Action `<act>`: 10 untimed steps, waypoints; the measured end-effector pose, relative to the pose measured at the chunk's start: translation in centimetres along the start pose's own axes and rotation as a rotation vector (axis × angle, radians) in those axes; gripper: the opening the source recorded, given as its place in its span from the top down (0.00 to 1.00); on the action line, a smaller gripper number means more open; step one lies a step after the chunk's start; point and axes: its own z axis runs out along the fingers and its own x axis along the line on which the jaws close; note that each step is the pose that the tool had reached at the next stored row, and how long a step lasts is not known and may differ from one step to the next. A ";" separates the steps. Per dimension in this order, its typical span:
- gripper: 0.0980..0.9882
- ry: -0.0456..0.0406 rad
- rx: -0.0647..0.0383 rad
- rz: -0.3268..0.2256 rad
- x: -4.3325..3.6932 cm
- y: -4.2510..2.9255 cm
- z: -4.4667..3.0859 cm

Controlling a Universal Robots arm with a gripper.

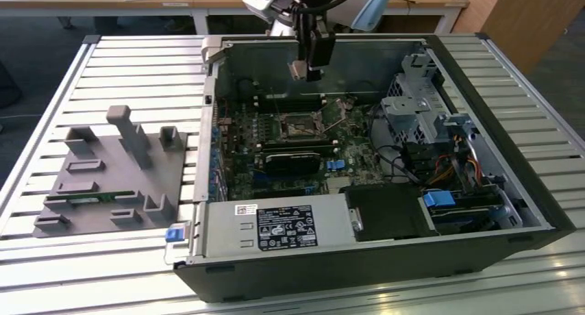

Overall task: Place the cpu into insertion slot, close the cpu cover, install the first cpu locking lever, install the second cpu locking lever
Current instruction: 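Place the cpu into insertion slot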

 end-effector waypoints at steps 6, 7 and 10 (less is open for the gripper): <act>0.50 -0.0043 0.001 0.073 0.00 -0.01 0.09; 0.50 -0.0052 0.001 0.087 0.00 -0.01 0.10; 0.50 -0.0081 0.002 0.130 0.01 -0.01 0.12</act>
